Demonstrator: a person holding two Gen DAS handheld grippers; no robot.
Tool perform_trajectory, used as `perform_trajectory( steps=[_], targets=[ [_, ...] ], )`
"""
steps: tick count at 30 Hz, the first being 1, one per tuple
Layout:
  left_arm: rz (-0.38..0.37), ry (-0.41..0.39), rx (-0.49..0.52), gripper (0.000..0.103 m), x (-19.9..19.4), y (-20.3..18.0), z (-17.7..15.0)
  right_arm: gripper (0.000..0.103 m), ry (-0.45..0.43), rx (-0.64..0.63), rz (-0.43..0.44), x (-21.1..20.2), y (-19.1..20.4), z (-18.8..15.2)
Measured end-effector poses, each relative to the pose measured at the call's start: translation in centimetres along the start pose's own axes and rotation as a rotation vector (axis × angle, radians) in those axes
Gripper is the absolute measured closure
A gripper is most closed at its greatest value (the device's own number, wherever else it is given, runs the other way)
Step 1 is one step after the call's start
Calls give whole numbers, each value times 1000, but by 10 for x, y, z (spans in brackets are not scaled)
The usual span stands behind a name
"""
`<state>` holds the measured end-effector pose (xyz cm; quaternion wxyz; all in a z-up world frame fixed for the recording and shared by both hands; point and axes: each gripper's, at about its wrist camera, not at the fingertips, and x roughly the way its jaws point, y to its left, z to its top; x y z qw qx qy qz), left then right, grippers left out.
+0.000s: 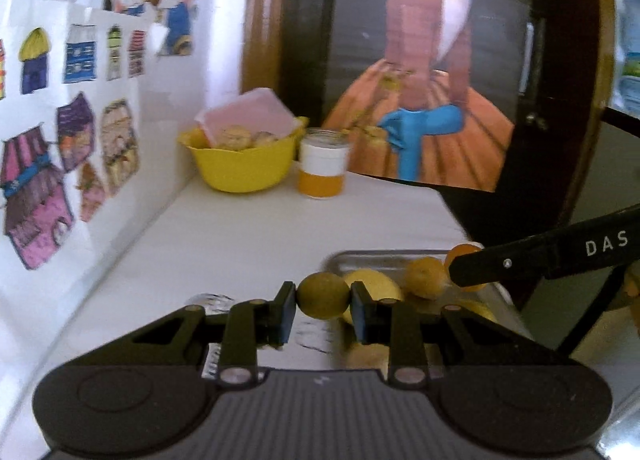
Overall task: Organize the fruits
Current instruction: 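Carry the brown fruit toward the tray with the left tool while the right tool carries the orange, then lower the brown fruit onto the tray and open the left tool while the right tool releases the orange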
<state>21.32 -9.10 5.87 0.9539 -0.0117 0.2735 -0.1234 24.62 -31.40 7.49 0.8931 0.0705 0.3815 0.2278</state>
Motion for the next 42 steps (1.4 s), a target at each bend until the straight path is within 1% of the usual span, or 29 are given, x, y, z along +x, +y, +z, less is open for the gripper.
perform_trajectory(
  steps=[5,10,14,17,20,33,36,39,42],
  targets=[
    [-55,13,25,71,-1,-29,-10,70,-9,16,-33,-22,-16,-22],
    [-99,42,41,71,3,-52,-23,70,-10,34,-57,-34,-31,-47],
    [-115,69,49,71,8,-64,-35,70,-19,25,-84,-38,-36,-69],
    [-124,94,54,71,13,-70,-43,70,-33,-7,-114,-37,-34,-84],
    [-123,109,58,71,16,-73,-47,70,-41,-16,-115,-36,-34,-96],
    [-107,156,58,71,24,-75,-59,70,-56,-3,-146,-32,-39,-120],
    [-106,165,62,71,26,-76,-61,70,-68,-32,-163,-31,-35,-122],
    [-107,174,63,71,28,-76,-61,70,-76,-35,-168,-30,-34,-122],
    [-110,176,67,71,28,-76,-62,70,-84,-78,-200,-29,-29,-125]
  ],
)
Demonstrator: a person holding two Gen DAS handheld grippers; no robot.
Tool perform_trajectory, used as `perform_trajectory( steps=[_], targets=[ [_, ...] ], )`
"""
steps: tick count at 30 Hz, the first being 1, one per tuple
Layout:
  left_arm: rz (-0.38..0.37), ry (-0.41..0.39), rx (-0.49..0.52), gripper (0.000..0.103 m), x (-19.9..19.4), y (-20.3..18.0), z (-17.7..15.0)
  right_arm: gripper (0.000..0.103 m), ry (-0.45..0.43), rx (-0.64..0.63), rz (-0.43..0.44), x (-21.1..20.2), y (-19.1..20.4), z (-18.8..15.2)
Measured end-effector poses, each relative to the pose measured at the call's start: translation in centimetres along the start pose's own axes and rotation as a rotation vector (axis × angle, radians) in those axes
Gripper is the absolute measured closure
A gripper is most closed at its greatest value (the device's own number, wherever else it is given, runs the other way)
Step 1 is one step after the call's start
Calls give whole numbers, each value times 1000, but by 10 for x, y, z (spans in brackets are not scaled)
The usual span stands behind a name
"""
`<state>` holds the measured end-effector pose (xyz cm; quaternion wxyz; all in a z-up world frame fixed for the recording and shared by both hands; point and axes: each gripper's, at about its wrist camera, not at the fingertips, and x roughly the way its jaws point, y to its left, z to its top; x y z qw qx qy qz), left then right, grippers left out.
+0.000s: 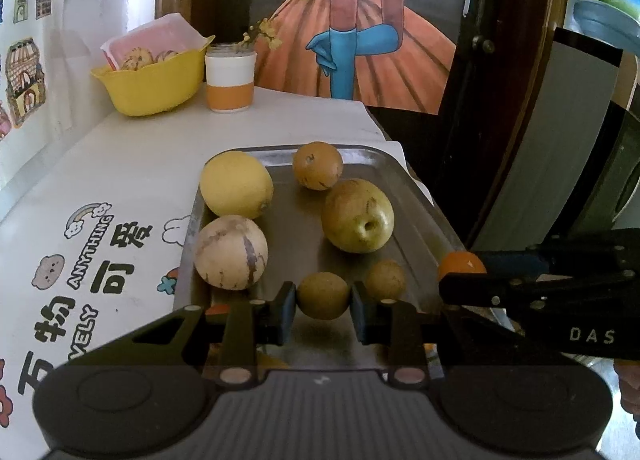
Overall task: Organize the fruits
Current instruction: 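Lower the brown fruit onto the tray and open the left tool while the right tool releases the orange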
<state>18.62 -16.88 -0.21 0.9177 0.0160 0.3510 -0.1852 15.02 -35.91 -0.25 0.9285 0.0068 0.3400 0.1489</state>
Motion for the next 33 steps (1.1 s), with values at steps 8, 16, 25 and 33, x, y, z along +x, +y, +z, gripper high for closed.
perform_trajectory(
  steps=[8,16,25,33],
  targets=[
    [-5,4,9,71,1,-1,0,70,-27,-75,-61,-1,13,-8],
    [-3,7,10,71,0,-1,0,68,-46,-66,-82,-3,15,-11],
    [-37,-39,-47,50,-18,5,1,48,-115,-20,-124,-19,15,-19],
    [-29,-138,-95,11,-52,13,4,25,-169,29,-138,-41,21,-19]
  ],
)
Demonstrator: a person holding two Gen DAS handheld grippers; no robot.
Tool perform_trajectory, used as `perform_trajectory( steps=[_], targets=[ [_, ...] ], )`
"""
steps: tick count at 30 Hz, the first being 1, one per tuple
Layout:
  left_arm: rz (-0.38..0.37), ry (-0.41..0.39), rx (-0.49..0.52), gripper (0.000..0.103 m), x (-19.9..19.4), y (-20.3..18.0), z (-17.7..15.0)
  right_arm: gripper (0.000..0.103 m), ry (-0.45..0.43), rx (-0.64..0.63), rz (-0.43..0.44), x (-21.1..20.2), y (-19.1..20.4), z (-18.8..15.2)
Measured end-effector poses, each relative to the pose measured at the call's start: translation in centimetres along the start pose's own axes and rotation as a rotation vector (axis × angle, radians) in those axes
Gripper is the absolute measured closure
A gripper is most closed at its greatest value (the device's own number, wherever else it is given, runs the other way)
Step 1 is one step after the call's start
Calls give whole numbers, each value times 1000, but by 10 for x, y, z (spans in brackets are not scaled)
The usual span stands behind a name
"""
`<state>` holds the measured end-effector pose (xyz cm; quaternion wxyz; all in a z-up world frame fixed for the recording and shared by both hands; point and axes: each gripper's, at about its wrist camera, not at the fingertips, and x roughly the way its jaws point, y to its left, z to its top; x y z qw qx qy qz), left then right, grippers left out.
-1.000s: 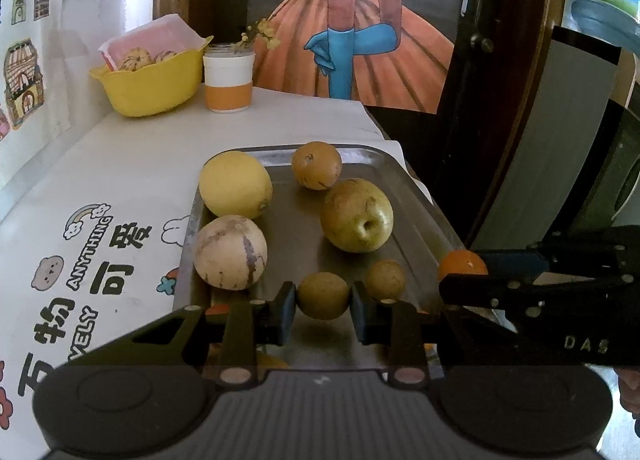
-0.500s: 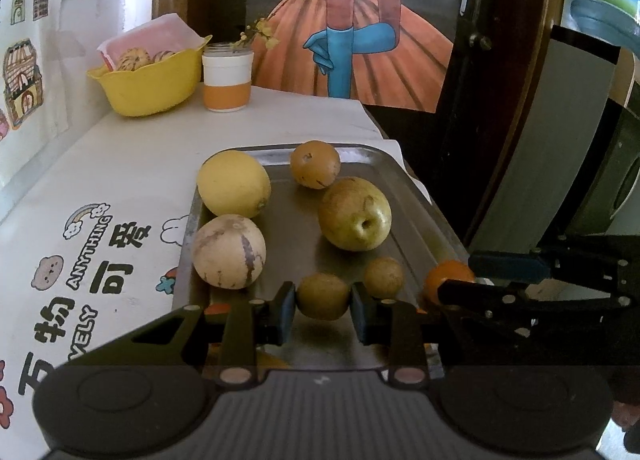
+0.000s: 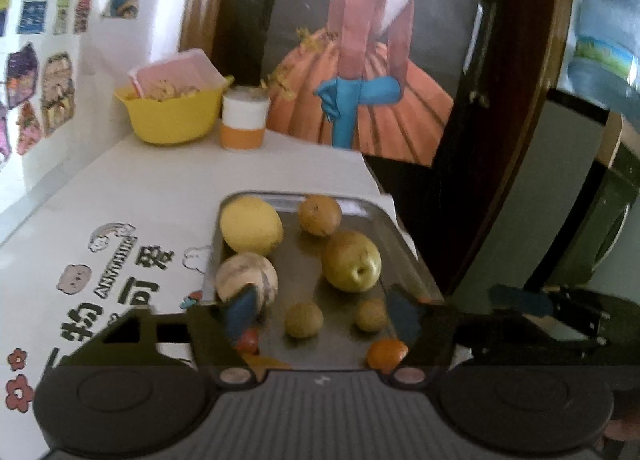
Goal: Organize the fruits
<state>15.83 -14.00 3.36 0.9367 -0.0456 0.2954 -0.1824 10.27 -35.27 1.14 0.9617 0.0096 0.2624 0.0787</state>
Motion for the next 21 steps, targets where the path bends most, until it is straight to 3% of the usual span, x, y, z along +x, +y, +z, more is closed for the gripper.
perform_trajectory(
  steps=[2,6,12,18,21],
  targets=[
    [17,-30,-11,0,-9,2,1,15,-16,19,6,-6,3,2],
    [57,-66,-26,1,-24,11,4,1,-52,36,3,-19,14,5],
    [99,-100,-80,0,-49,30,2,1,-110,-2,-25,-37,40,6],
    [208,-115,-62,0,-77,39,-11,1,-165,-1,-44,-56,66,6],
    [215,-133,-75,0,-92,45,-20,1,-188,0,-58,-67,77,5]
  ],
)
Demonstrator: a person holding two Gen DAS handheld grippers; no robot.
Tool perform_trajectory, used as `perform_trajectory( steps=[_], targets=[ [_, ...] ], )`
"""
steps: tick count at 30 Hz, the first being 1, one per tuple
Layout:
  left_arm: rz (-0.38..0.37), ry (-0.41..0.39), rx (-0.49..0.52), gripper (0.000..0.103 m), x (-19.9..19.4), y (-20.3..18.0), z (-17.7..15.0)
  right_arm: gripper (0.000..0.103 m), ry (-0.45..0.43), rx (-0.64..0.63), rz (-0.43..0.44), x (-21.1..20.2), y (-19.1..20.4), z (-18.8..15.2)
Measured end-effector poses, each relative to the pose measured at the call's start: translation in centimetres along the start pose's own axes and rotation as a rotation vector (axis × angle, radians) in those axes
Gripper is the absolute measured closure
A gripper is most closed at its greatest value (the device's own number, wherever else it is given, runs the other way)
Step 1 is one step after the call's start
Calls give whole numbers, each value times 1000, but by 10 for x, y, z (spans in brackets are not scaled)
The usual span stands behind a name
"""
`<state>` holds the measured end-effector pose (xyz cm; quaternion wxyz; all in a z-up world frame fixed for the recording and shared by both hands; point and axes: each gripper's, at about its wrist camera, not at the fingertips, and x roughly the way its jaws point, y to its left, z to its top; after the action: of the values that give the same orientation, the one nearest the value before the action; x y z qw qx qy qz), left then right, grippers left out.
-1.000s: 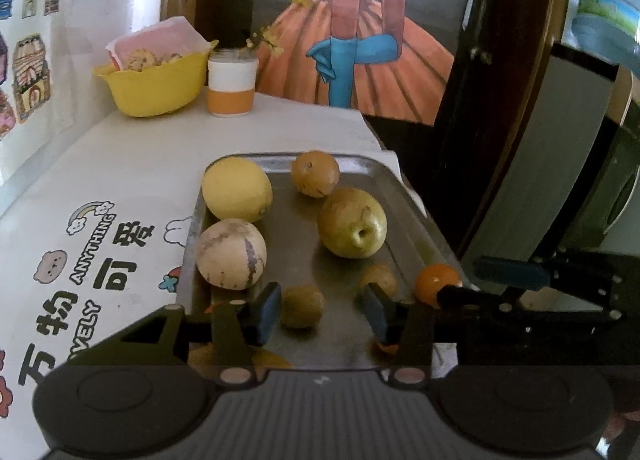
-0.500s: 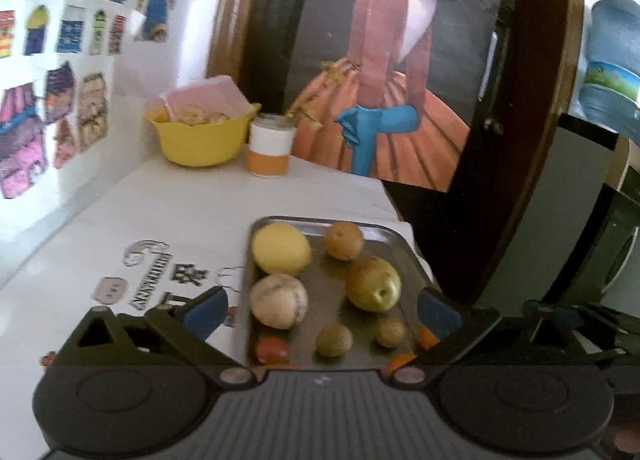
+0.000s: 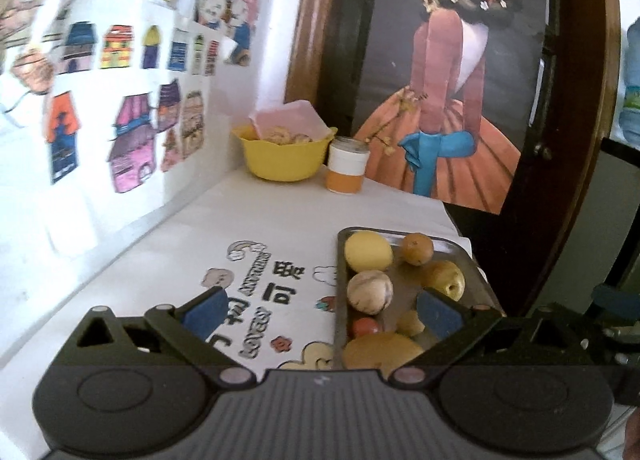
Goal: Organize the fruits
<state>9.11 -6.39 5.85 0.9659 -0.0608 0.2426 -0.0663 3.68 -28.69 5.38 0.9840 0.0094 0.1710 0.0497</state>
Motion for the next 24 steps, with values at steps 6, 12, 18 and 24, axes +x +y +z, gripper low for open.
perform_trajectory(
  steps=[6,12,18,24],
  targets=[
    [23,-13,-13,0,-28,18,-14,1,-27,-10,-32,-22,22,-11],
    [17,-44,-19,0,-52,31,-35,1,-89,-17,-67,-44,41,-30],
    [29,-140,-54,0,-74,43,-61,1,-146,-52,-95,-61,53,-55],
    [35,-91,-31,0,-75,49,-80,1,-112,-8,-88,-65,57,-75]
  ],
)
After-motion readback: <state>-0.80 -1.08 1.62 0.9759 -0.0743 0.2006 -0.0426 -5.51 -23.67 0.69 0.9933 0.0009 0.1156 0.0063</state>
